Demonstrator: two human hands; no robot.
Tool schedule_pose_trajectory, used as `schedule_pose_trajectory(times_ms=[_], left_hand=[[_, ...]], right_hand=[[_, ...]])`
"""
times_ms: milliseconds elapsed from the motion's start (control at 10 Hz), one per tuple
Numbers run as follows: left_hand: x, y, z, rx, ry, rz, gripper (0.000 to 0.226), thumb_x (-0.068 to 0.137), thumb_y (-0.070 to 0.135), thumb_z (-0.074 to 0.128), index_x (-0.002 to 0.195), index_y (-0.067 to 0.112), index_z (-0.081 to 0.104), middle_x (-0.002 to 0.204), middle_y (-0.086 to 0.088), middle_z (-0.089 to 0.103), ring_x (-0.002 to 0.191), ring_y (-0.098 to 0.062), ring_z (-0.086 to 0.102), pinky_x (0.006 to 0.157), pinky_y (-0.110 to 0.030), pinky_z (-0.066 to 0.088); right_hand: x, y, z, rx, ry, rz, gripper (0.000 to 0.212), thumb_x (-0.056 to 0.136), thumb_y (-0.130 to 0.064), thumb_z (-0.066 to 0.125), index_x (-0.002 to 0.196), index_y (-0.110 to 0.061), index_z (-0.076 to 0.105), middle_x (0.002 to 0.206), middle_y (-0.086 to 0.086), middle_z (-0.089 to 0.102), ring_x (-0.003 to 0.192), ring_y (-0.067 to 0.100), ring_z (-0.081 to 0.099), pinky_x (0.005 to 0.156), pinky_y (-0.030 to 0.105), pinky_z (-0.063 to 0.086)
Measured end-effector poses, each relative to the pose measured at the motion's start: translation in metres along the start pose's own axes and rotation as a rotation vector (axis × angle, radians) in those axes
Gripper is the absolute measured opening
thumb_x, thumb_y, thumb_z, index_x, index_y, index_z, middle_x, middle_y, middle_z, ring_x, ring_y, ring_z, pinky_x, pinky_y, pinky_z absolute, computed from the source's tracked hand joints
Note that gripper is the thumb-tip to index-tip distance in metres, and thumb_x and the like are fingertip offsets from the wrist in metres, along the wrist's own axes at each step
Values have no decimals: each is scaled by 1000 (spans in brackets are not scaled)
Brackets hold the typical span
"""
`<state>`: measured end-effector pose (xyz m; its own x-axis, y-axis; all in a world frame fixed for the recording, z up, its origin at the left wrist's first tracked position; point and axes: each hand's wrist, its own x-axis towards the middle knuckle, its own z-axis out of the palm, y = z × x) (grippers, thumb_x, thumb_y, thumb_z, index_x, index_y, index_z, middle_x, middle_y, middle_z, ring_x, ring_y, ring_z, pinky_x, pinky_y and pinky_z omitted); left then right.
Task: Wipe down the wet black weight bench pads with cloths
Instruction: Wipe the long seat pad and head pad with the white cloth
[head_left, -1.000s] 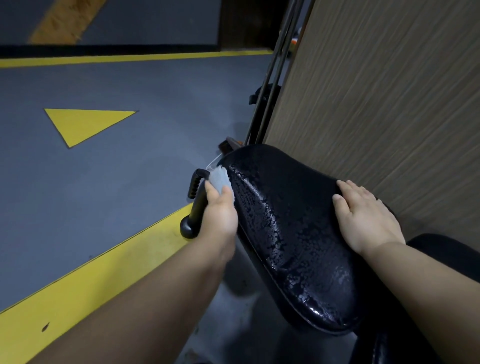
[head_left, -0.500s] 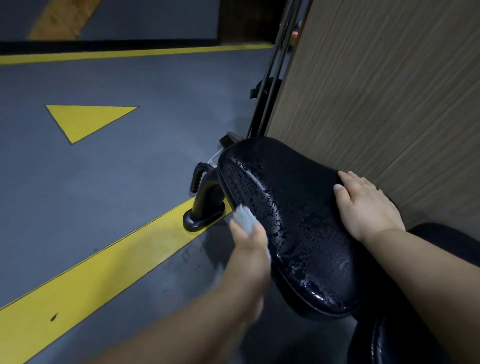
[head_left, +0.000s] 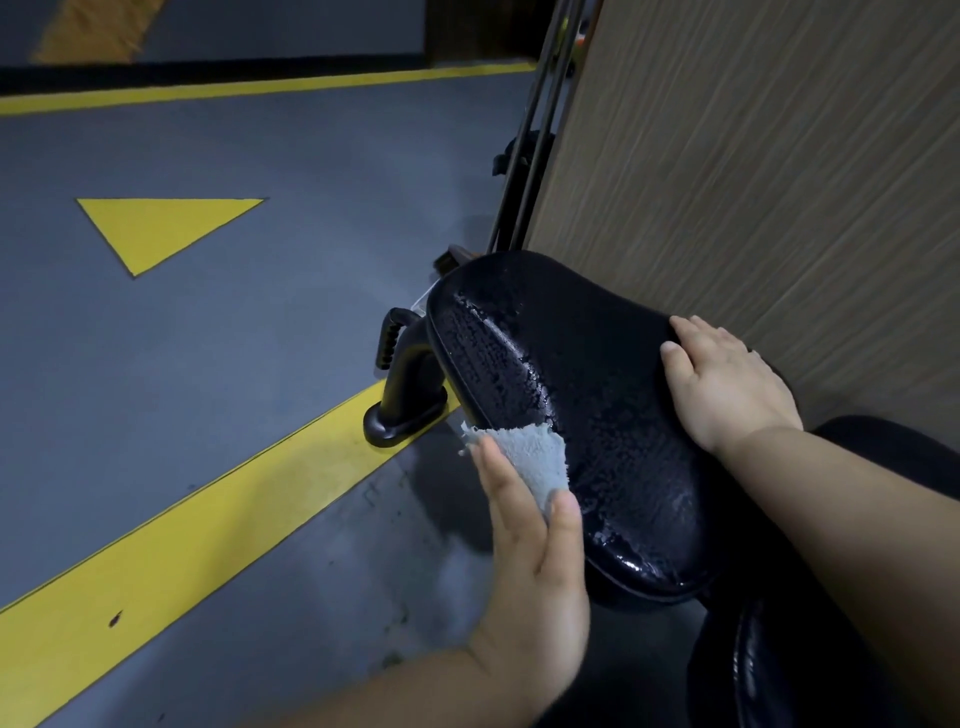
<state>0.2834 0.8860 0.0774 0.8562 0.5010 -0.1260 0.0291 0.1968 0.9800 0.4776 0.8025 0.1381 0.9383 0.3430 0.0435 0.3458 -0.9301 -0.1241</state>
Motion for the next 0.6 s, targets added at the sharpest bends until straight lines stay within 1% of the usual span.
schedule_pose_trajectory(times_ms=[100, 200, 300, 400, 500, 600], left_hand=[[-2, -13, -3, 168, -7, 121, 69, 88, 68, 23, 131, 50, -27, 138, 40, -39, 131, 20, -29, 118, -22, -10], [3, -27, -9, 391, -17, 352, 76, 85, 79, 9, 141, 45, -31, 147, 32, -37, 140, 3, -30, 118, -27, -12], [16, -49, -22, 587, -46, 693, 65, 102, 52, 17, 153, 28, -16, 162, 6, -16, 150, -25, -11, 121, -42, -2], [25, -67, -34, 773, -70, 1004, 67, 103, 41, 28, 156, 15, -5, 164, -1, -8, 150, -31, -4, 120, -51, 3], [30, -70, -39, 930, -123, 1262, 66, 102, 45, 32, 156, 20, 4, 164, 0, -3, 150, -26, -2, 121, -47, 3], [34, -56, -38, 1037, -170, 1419, 56, 100, 47, 36, 151, 29, 23, 156, 7, 24, 150, -20, 6, 122, -43, 7]], right_hand=[[0, 0, 0, -2, -1, 2, 53, 101, -42, 21, 151, -26, 25, 159, -5, 19, 147, 16, 13, 119, 38, 9], [0, 0, 0, -6, 0, 5, 53, 101, -42, 21, 151, -25, 25, 159, -4, 19, 147, 17, 13, 119, 38, 9], [0, 0, 0, -6, 0, 9, 53, 101, -42, 21, 152, -26, 25, 159, -5, 19, 147, 16, 13, 119, 37, 9], [-1, 0, 0, -4, 1, 10, 53, 101, -42, 21, 151, -25, 25, 159, -5, 19, 147, 16, 13, 118, 37, 8], [-1, 0, -1, -7, 2, 9, 53, 102, -42, 21, 152, -26, 25, 159, -5, 19, 147, 16, 13, 118, 37, 9], [-1, 0, -1, -8, 2, 6, 52, 102, -42, 21, 152, -26, 25, 159, -5, 19, 147, 17, 13, 118, 37, 9]])
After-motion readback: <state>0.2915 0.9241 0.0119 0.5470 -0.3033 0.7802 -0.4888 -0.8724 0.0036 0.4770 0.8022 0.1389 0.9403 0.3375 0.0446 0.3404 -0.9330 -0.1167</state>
